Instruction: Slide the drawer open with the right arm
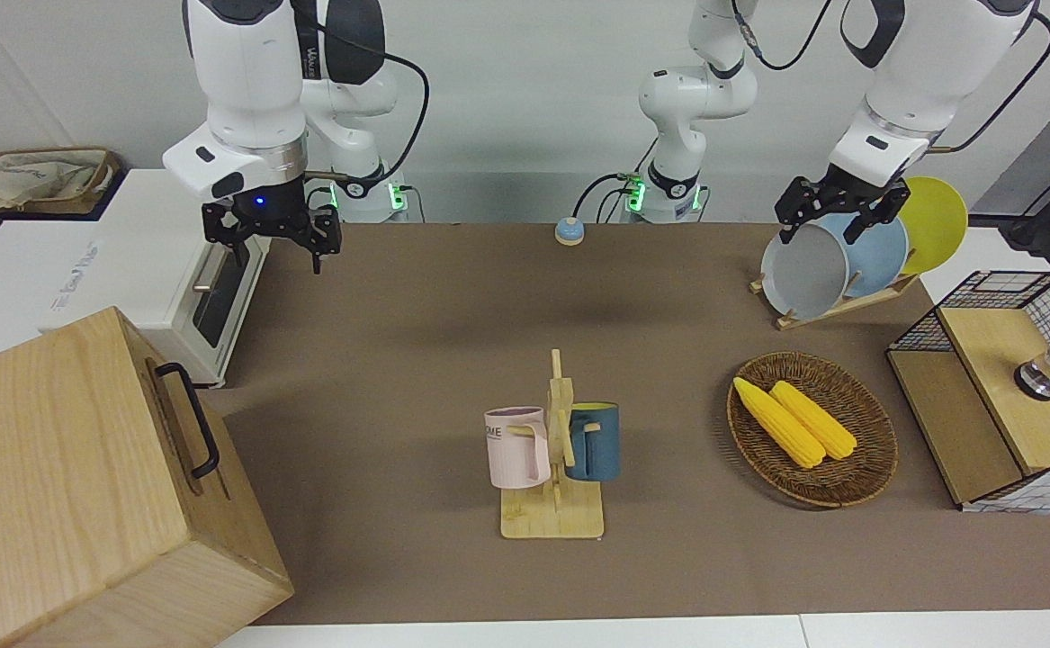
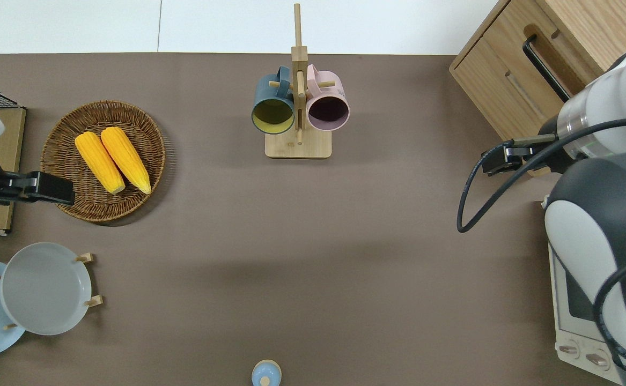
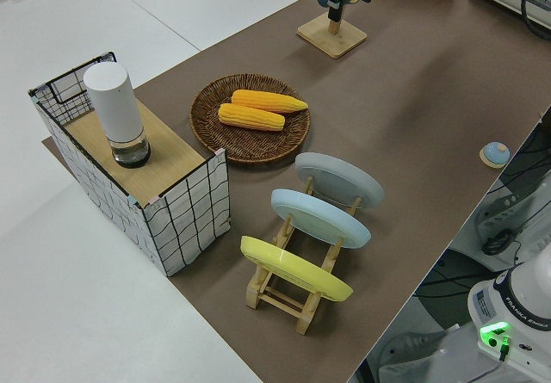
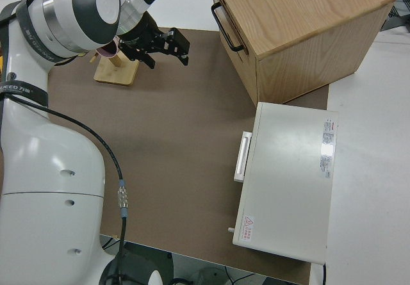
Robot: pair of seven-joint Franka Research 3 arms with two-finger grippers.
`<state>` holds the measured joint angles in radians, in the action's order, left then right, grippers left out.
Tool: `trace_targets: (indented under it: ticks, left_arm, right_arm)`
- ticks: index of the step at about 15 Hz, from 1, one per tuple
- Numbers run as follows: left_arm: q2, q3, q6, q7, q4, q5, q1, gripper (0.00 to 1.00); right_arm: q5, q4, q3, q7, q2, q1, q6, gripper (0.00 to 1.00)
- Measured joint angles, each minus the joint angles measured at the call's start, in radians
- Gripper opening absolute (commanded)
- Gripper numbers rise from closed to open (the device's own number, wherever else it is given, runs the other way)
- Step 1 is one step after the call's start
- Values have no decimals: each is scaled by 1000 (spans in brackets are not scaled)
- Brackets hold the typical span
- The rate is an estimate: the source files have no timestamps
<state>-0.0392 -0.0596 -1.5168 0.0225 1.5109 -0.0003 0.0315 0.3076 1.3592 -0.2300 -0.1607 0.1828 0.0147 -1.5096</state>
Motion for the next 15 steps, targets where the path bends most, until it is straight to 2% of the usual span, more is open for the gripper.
trace_targets:
  ticks: [6, 11, 15]
  left_arm:
    - [0, 0, 0, 0, 0, 0, 0, 993]
    - [0, 0, 0, 0, 0, 0, 0, 993]
    - [0, 0, 0, 0, 0, 0, 0, 993]
  right_arm:
    - [253, 22, -9, 1, 15, -73, -15, 985]
    - [437, 94, -9, 1, 22, -92, -91, 985]
    - [588, 172, -10, -39, 24, -140, -153, 985]
